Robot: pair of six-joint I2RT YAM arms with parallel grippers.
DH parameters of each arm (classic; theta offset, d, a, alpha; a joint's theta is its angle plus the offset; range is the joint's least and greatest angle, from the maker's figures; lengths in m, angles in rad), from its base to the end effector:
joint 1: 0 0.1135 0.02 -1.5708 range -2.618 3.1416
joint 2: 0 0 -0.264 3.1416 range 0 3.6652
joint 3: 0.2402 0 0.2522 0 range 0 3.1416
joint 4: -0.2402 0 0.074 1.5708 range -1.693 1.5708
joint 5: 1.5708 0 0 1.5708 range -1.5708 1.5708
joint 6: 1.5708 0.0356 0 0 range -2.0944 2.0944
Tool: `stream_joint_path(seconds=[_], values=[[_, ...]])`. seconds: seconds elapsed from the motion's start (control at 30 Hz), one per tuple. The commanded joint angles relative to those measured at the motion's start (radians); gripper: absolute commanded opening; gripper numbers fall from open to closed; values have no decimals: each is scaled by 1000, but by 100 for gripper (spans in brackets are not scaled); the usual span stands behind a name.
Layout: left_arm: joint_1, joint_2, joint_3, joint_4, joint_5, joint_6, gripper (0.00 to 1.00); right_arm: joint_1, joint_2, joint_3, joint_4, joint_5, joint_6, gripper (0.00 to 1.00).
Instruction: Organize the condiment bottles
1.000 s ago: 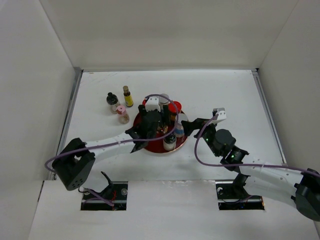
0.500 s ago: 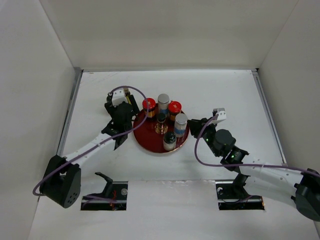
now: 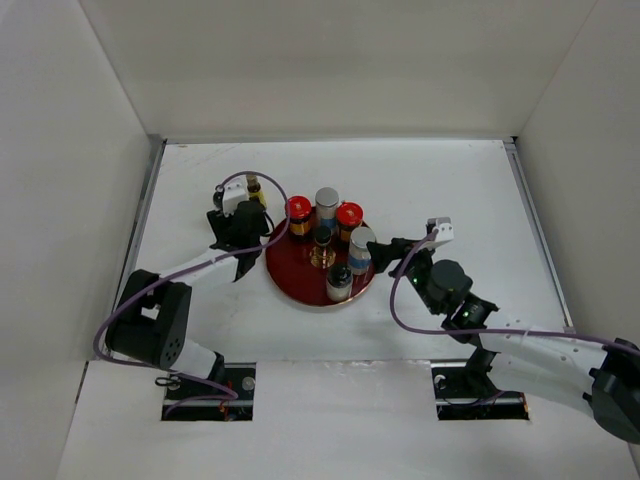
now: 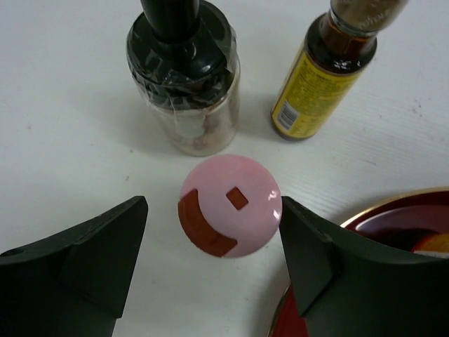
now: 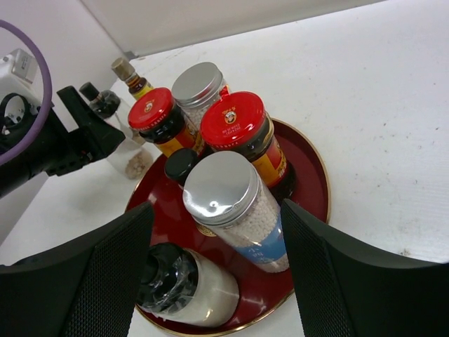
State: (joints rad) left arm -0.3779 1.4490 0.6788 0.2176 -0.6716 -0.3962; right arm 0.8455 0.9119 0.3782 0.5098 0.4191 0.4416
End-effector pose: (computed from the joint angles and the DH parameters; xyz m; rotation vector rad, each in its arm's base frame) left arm 0.2798 -0.0872 0.1946 -0.4006 1.9605 0.2210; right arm 0.1477 0.1447 0.2467 0.0046 1.6330 0.6647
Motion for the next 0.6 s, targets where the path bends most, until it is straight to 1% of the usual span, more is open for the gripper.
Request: stream_joint_path(seconds=[0.0,0.17,0.3,0.37,0.43,0.57], values=[[17,4,53,80,24,-23,72,5,7,11,67,12,-4,77],[15,24,65,109,46,-13,60,8,13,13,67,4,-1,77],[11,24,71,118,55,-12,43,13,4,13,70,6,-11,77],[-5,-19,64,114,49,-9,37,13,4,10,67,3,-3,77],[-29,-80,45,112,29,9,35,14,4,13,65,4,-10,77],[-103,-223,13,72,-64,55,35,16,10,13,72,1,-6,77]])
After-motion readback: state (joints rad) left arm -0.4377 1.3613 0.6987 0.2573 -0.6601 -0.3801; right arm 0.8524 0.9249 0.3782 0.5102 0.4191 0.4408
